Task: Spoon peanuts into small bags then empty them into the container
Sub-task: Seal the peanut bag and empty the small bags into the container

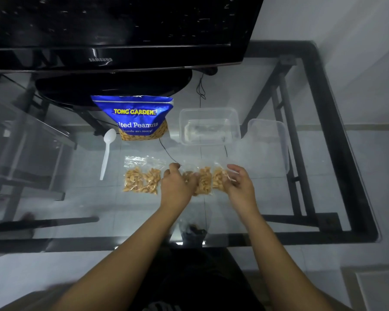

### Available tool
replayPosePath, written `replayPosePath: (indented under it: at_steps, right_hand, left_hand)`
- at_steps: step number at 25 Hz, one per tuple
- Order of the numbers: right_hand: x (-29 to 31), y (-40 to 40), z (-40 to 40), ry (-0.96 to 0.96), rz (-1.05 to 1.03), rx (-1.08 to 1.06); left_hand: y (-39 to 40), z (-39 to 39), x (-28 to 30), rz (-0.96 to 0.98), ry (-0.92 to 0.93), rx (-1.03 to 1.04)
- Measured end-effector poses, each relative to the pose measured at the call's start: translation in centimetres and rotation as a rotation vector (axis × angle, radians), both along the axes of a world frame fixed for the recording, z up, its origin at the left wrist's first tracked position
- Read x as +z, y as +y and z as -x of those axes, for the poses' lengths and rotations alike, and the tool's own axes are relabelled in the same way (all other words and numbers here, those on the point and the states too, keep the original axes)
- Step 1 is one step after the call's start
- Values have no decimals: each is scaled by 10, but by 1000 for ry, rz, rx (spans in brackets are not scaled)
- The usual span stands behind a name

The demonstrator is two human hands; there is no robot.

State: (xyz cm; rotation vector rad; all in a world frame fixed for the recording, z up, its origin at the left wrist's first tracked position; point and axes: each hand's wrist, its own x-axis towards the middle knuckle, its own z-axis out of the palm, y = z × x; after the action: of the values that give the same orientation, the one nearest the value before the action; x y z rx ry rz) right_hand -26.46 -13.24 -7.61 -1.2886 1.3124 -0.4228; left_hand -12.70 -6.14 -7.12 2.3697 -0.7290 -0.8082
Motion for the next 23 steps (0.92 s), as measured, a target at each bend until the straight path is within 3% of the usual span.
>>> replayPosePath:
  at_steps: [6, 11, 17, 20, 23]
  right_hand:
    - [-9, 8, -14, 102, -17, 54]
    - [-11, 10, -13, 134, -43, 69]
    - [0, 13, -16, -43, 17, 30]
    - [17, -17, -26, -109, 27, 8]
    - [29, -65, -49, -117, 74, 7]
  left_hand:
    - [-9, -4, -6, -18, 355, 139]
    - [-6, -7, -10, 69, 310, 21]
    - [-9, -11, -3, 273, 702, 132]
    - [-31, -25, 14, 381, 678, 134]
    - [-70, -45, 26, 378, 512, 118]
